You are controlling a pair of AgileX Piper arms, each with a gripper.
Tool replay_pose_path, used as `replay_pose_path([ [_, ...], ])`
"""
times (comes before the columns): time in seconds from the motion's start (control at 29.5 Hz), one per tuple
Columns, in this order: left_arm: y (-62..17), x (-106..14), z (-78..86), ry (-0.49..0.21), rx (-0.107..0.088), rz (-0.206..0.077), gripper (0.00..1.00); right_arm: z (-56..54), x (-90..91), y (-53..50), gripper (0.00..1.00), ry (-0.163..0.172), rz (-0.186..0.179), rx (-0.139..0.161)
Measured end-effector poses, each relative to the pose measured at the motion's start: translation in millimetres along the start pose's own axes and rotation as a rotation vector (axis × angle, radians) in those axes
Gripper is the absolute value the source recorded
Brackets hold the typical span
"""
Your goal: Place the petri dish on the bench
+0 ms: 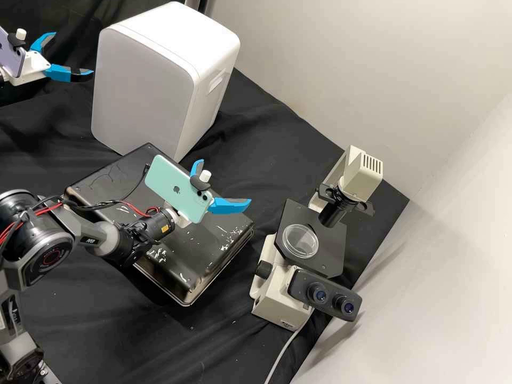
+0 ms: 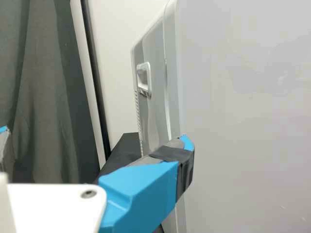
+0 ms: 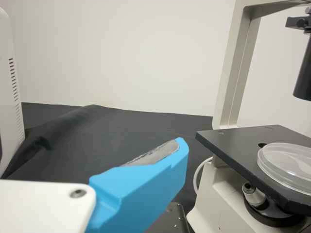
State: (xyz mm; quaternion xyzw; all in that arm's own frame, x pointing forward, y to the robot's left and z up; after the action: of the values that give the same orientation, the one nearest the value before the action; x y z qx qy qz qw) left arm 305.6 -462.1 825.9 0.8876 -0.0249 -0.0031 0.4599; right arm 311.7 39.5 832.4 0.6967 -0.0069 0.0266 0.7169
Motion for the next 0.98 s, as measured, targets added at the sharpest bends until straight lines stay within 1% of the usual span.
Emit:
replay_pose_path([
  [0.47,-0.6,-0.4,0.5,-0.002,0.000,-0.003,1.00,0.0,0.0,0.0,1.00,0.000,0.000,0.000],
  [0.58,-1.9,-2.1,5.6,-0.018,-0.001,-0.008,1.00,0.0,0.0,0.0,1.00,0.000,0.000,0.000],
  [0.71,-3.8,-12.4,18.9,-0.064,-0.003,-0.020,1.00,0.0,0.0,0.0,1.00,0.000,0.000,0.000],
  [0.75,-3.4,-17.0,26.8,-0.092,-0.004,-0.021,1.00,0.0,0.0,0.0,1.00,0.000,0.000,0.000],
  [0.85,-5.0,-27.6,41.6,-0.148,-0.007,-0.029,1.00,0.0,0.0,0.0,1.00,0.000,0.000,0.000],
  [0.95,-7.1,-38.9,50.2,-0.201,0.005,-0.024,1.00,0.0,0.0,0.0,1.00,0.000,0.000,0.000],
  [0.98,-8.7,-43.0,51.5,-0.212,0.007,-0.027,1.00,0.0,0.0,0.0,1.00,0.000,0.000,0.000],
])
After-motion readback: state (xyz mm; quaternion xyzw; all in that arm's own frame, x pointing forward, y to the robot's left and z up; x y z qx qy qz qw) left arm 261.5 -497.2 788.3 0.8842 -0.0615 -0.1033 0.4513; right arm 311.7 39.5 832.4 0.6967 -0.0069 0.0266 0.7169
